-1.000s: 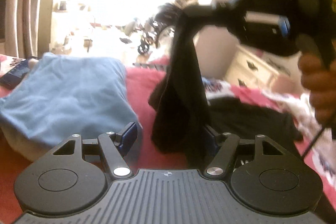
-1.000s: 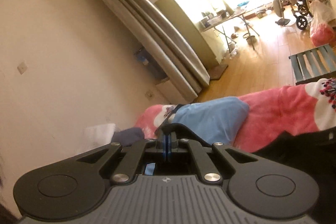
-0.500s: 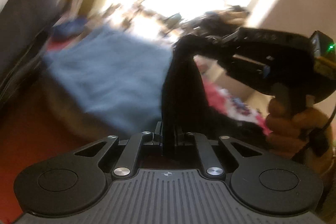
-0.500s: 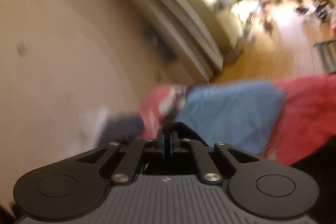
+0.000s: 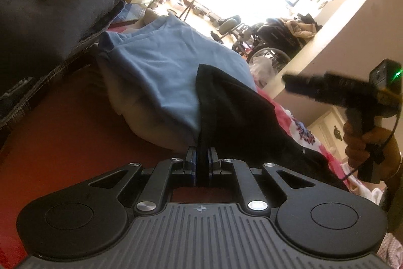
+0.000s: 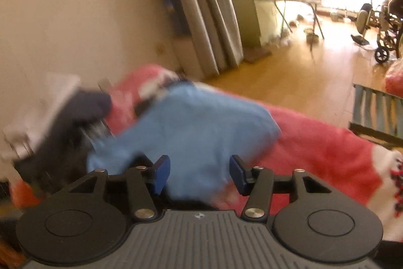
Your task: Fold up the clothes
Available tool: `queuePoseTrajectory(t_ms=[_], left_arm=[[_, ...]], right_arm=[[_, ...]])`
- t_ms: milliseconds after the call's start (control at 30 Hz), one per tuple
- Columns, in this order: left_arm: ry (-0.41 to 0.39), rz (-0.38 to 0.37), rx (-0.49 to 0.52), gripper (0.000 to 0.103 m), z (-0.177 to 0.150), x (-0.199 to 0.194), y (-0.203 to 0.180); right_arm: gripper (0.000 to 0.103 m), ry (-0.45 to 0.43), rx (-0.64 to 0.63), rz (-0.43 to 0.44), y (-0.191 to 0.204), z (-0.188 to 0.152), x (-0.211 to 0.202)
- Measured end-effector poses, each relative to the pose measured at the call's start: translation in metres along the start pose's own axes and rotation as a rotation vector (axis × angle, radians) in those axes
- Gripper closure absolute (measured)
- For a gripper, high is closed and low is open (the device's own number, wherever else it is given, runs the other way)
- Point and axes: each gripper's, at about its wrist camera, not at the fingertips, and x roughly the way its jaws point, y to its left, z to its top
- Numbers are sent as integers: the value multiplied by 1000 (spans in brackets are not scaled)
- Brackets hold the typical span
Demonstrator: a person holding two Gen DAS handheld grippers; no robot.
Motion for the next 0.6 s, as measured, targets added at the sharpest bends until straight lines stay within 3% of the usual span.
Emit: queuePoseTrajectory(t_ms=[200, 267, 400, 467, 600], left_arm=[[-77, 26, 121, 91, 15, -22, -15], [-89, 21, 200, 80, 26, -20, -28], [-57, -33, 367, 71, 48, 9, -65], [-48, -49, 466, 61, 56, 29, -86], [33, -48, 600, 57, 65, 76, -117]], right_arm=[[56, 77, -164, -150, -12, -19, 19], [56, 100, -237, -142, -13, -23, 24], [57, 159, -411, -92, -7, -24, 35], [58, 202, -509, -85, -1, -26, 44], [58, 298, -633, -72, 2, -27, 60]])
